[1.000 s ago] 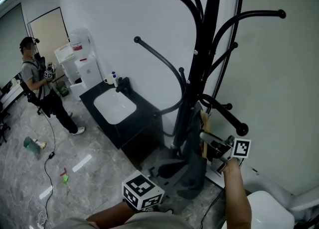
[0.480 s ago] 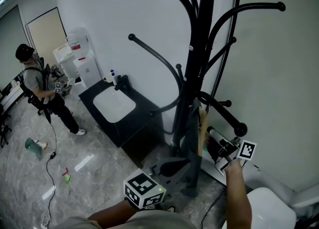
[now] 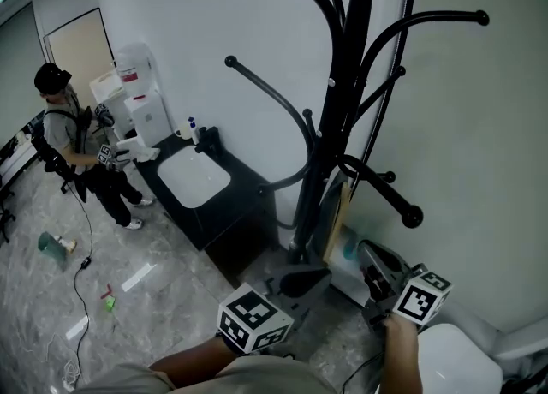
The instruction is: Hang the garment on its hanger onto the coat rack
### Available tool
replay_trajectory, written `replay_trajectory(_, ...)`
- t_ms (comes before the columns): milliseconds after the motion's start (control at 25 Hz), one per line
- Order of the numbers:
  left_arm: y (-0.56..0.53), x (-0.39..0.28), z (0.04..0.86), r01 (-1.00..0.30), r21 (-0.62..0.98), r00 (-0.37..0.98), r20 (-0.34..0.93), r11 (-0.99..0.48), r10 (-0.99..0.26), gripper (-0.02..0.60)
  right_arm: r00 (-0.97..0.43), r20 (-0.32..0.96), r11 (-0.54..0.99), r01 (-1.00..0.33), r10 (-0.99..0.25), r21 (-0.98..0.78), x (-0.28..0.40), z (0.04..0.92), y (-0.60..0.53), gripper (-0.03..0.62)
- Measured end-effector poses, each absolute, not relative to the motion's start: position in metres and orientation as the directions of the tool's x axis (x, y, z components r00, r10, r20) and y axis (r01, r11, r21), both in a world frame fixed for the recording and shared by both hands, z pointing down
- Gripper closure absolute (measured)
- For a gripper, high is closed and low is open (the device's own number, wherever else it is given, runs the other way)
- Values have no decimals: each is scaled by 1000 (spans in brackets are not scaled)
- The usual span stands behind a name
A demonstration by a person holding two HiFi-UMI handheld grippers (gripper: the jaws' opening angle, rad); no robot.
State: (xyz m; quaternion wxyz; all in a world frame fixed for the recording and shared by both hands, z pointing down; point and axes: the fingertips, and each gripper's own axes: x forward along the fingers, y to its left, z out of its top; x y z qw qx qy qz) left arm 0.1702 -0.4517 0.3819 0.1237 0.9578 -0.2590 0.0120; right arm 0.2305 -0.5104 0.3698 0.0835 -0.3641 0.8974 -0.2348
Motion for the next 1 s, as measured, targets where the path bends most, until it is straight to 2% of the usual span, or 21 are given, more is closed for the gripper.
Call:
replay_trajectory(160, -449, 171, 381, -498, 221, 867, 88, -839, -491, 575, -685, 56, 613, -683, -727, -396, 224, 373, -496, 579)
replay_trajectory(1000, -435, 150, 376, -516, 214, 856, 81, -830, -511, 575, -692, 52, 623, -678, -720, -391, 205, 369, -486, 579)
